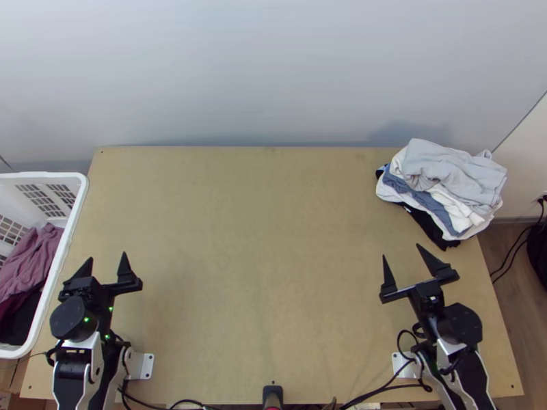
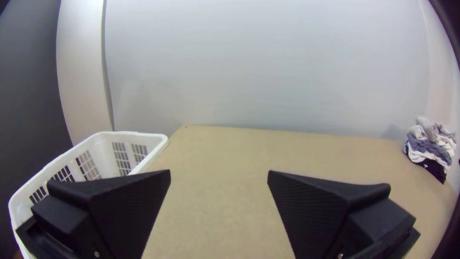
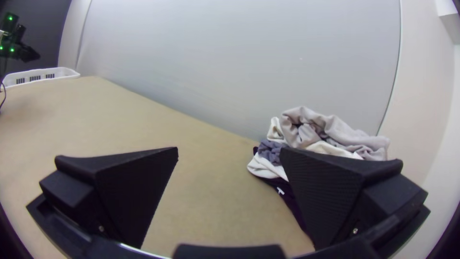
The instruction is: Fold the t-shirt
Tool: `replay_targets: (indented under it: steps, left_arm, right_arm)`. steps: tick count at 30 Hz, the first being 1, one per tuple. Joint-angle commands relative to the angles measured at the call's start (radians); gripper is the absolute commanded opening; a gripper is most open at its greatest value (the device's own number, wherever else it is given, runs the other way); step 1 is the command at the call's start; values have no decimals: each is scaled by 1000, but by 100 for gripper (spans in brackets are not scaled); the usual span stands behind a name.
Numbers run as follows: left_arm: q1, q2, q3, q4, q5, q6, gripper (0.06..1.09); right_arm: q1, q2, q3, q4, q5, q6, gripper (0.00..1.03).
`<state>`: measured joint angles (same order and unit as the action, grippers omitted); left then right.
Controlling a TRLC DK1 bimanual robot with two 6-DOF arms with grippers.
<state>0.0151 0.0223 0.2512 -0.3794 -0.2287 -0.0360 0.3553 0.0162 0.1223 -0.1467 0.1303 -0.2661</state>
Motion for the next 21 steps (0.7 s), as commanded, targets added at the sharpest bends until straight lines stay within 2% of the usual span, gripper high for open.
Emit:
replay_targets:
  steps: [1, 4, 11, 21]
  left_arm:
    - [-1, -22, -23, -13, 2, 2, 104]
    - [-1, -22, -21, -19, 2, -1, 104]
    - [17, -22, -21, -19, 2, -1, 104]
    - [17, -24, -21, -19, 2, -1, 104]
  right_arm:
    - [-73, -21, -66, 1, -20, 7, 99]
    - [-78, -21, -66, -1, -21, 4, 99]
    - [-266, -19, -66, -4, -21, 31, 99]
    - [-277, -19, -64, -4, -21, 27, 99]
